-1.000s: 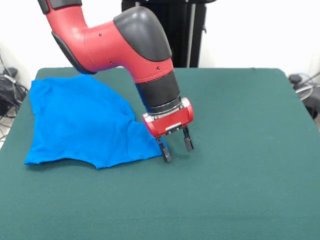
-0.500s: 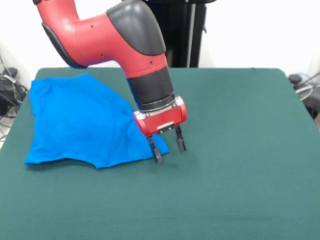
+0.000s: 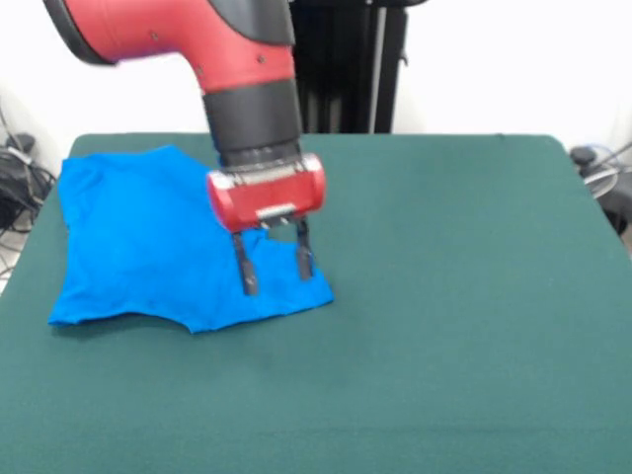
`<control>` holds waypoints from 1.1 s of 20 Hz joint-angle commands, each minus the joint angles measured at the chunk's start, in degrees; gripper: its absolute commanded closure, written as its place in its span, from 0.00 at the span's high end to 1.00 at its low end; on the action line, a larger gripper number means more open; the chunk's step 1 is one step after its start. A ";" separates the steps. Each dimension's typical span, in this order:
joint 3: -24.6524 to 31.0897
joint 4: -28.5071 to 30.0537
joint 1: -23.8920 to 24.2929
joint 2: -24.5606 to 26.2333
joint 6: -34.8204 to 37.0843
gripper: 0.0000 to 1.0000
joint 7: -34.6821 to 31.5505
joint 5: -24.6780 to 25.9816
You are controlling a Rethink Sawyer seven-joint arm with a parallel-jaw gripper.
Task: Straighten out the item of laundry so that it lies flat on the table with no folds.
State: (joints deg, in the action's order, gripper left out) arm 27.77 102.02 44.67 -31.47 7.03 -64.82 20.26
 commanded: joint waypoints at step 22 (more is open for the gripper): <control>-19.50 5.47 -0.65 11.52 -15.01 1.00 -10.12 15.53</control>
State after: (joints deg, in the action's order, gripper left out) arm 11.46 102.30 45.61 -24.85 -2.30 -64.82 31.47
